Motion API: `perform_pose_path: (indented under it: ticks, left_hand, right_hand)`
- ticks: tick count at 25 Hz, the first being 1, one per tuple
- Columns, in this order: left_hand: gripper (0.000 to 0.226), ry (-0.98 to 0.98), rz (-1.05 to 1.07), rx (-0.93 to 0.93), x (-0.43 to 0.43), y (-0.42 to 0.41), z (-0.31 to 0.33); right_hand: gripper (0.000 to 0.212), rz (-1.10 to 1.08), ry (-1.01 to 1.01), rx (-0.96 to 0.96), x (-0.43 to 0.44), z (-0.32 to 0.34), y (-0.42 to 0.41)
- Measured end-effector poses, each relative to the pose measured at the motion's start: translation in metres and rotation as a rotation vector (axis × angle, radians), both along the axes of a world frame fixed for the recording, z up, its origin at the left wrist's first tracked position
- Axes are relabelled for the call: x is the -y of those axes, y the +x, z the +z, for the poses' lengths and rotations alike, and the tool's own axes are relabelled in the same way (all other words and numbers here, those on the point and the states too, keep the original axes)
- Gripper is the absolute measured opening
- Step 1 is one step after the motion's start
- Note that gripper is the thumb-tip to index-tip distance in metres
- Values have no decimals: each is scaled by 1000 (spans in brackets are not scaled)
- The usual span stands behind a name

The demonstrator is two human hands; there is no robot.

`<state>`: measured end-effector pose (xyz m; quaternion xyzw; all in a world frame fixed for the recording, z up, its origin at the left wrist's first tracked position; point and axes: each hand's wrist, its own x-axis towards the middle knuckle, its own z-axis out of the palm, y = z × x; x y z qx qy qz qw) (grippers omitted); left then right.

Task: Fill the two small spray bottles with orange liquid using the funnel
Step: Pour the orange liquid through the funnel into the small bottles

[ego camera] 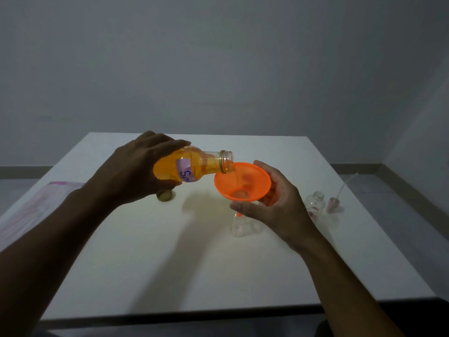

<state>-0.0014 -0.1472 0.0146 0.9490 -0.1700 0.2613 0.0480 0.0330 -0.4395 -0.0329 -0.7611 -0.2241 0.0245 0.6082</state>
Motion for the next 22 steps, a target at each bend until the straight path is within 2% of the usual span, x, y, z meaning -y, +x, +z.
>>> perform_pose_path:
  ticks: [22]
  left_hand:
    - [83, 50, -11, 24, -1, 1, 4]
  right_hand:
    - [99, 14, -5, 3, -1, -2, 3]
